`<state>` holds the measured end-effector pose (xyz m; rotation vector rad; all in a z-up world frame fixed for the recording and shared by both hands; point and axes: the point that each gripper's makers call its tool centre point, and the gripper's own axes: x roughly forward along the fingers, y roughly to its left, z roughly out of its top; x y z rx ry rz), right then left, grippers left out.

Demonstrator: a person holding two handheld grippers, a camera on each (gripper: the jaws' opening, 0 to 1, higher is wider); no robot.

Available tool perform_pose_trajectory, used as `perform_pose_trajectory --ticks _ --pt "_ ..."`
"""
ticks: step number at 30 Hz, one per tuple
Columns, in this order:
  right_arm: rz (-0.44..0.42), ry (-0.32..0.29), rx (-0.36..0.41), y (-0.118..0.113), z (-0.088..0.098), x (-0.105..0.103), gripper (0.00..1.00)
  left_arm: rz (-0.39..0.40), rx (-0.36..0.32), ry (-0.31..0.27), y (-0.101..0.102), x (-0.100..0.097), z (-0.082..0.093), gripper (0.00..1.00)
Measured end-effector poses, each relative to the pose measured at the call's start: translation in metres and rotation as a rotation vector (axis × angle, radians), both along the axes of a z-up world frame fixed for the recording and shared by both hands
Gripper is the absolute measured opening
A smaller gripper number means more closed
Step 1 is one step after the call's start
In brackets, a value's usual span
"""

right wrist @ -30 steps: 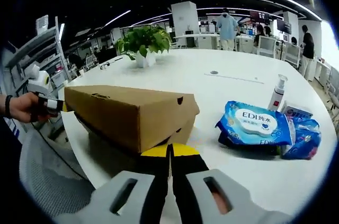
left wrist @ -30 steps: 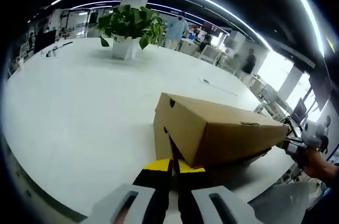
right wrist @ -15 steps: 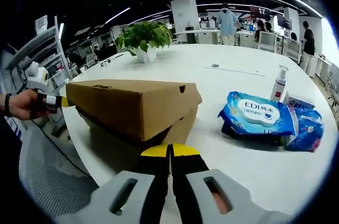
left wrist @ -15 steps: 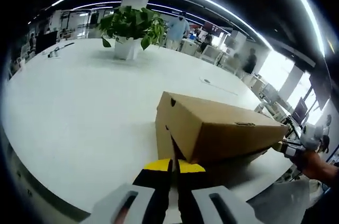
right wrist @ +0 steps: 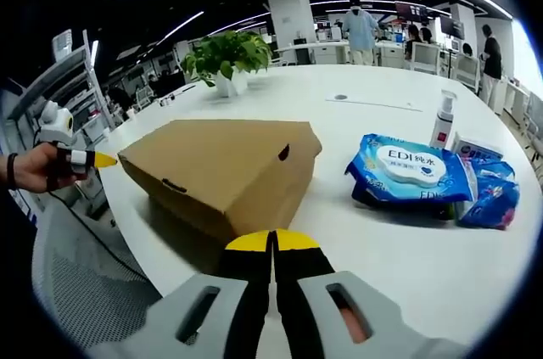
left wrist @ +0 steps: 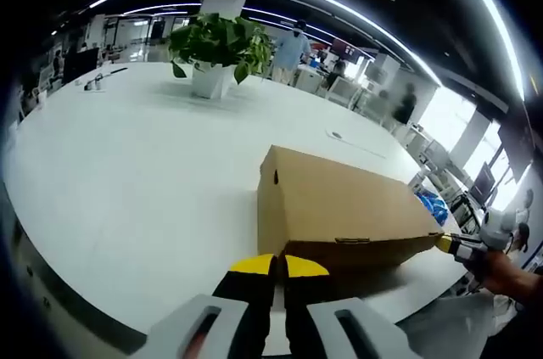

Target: Operate the shoe box by opening the lid, removing the specified soft item, and placing it in the target area until the item is outside and the box remains undamaged.

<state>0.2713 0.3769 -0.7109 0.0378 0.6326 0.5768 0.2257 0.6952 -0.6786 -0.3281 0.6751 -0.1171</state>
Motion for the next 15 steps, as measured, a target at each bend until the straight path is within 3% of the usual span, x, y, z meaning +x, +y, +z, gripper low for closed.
perform_pose_trajectory --ticks 5,8,15 --pt "-0.070 0.001 0.080 -0.009 0.013 0.007 0.00 0.047 -0.022 -0.015 0.009 0.004 0.005 0.03" --pt "-0.071 -0.018 0.081 -0.014 0.020 0.008 0.00 0.057 -0.014 -0.020 0.012 0.006 0.007 0.04" --pt "-0.095 -0.010 0.214 -0.011 0.036 0.005 0.01 0.118 -0.059 -0.037 0.020 0.007 0.009 0.11"
